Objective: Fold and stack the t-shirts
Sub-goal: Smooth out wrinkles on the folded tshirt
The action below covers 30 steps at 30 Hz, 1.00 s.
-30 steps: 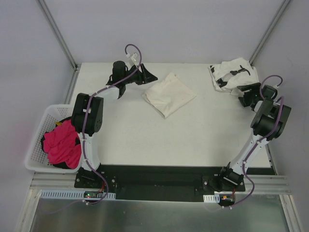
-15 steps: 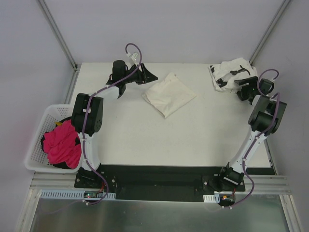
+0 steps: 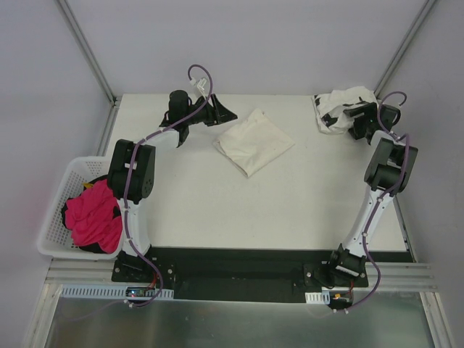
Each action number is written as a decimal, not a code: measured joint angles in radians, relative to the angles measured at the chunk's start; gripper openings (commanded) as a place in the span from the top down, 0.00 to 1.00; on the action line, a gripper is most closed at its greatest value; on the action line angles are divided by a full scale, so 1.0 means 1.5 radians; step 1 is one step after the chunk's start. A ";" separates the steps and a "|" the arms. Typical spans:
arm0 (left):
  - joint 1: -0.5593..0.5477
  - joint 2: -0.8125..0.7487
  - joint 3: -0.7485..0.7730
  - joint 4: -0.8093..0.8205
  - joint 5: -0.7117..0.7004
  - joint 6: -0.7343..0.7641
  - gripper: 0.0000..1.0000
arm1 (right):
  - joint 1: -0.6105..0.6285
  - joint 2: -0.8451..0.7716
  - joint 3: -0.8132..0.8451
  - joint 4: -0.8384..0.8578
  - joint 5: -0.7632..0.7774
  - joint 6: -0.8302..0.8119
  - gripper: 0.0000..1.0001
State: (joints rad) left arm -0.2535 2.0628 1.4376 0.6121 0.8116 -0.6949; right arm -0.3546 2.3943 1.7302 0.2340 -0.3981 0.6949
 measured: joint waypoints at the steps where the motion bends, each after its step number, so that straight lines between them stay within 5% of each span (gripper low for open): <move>1: 0.000 0.001 0.000 0.002 0.000 -0.001 0.42 | 0.003 0.006 0.013 -0.007 0.001 0.000 0.22; 7: 0.001 0.015 0.000 0.013 0.000 -0.013 0.43 | 0.014 0.026 0.057 -0.042 0.014 0.000 0.31; 10: 0.005 0.019 0.000 0.014 0.000 -0.018 0.43 | 0.014 0.026 0.057 -0.050 0.021 0.002 0.44; 13: 0.009 0.020 0.000 0.016 0.000 -0.021 0.43 | 0.016 0.027 0.053 -0.058 0.033 0.008 0.71; 17: 0.013 0.020 0.000 0.024 0.000 -0.028 0.43 | 0.018 0.027 0.033 -0.054 0.046 0.025 0.90; 23: 0.018 0.021 0.000 0.025 0.000 -0.032 0.44 | 0.026 0.014 -0.002 -0.021 0.058 0.040 0.99; 30: 0.026 0.021 0.000 0.026 0.017 -0.033 0.44 | 0.072 -0.095 -0.189 0.035 0.067 0.058 0.99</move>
State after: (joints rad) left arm -0.2138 2.0945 1.4376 0.6514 0.8375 -0.7448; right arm -0.2466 2.2524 1.4467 0.2863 -0.2970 0.7822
